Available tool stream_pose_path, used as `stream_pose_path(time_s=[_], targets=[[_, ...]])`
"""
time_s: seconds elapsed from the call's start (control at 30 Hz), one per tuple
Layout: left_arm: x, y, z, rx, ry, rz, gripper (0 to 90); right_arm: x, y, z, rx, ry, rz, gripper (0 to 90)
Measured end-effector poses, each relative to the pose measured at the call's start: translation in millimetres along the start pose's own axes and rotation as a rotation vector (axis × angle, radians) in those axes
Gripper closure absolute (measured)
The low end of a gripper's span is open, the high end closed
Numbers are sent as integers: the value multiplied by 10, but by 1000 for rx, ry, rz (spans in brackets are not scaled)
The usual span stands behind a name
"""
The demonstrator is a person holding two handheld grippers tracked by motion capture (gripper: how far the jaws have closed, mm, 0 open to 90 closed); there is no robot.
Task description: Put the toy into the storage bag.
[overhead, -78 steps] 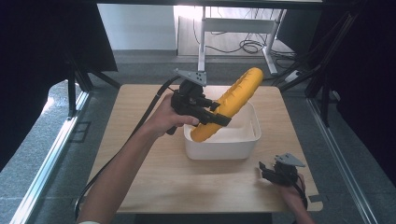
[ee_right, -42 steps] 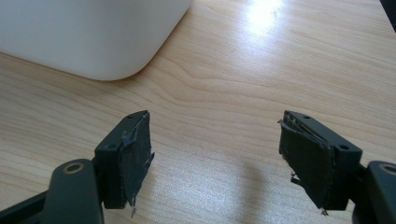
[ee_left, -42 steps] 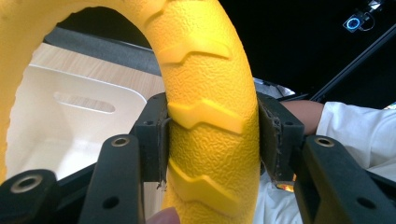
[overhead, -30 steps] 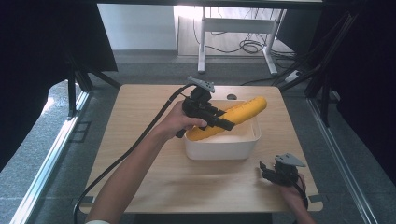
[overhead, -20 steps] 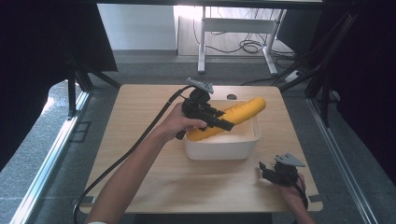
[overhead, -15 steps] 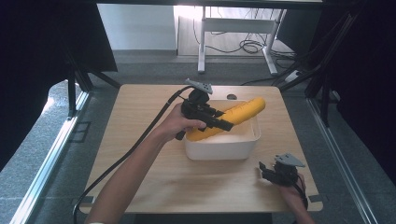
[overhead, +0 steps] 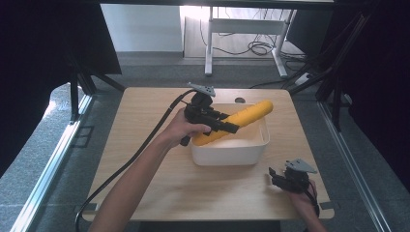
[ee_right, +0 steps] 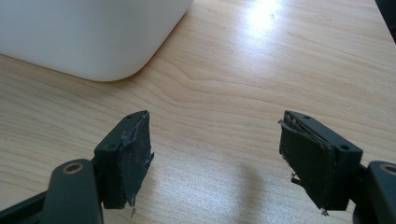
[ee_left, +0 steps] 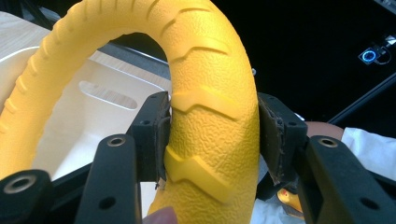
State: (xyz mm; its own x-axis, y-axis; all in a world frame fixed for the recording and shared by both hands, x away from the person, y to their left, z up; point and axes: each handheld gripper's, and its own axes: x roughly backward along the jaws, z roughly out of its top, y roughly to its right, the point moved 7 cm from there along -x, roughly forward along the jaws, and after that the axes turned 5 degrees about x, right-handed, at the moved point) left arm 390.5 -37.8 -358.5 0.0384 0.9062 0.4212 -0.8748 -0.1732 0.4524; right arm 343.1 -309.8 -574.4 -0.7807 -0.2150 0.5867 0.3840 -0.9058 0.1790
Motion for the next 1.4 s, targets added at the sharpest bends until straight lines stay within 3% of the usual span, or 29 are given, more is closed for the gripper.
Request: stream_pose_path(time_s=[0.47,0.63,0.73,1.0,1.13,1.4], targets=[[-18,4,-44,20,0,-6,483,3,5,11,-3,4,0,251],[-21,11,-49,9,-3,15,468,5,2,10,-1,3,0,251],[-37,1,-74,0,-20,46,397,5,0,13,0,3,1,251],[32,31,-23,5,28,30,284,7,2,14,1,4,0,250],[135,83,25,-16,62,25,253,9,10,14,0,5,-1,250],[422,214,57,-62,141,61,220,22,23,21,-1,10,-5,250]])
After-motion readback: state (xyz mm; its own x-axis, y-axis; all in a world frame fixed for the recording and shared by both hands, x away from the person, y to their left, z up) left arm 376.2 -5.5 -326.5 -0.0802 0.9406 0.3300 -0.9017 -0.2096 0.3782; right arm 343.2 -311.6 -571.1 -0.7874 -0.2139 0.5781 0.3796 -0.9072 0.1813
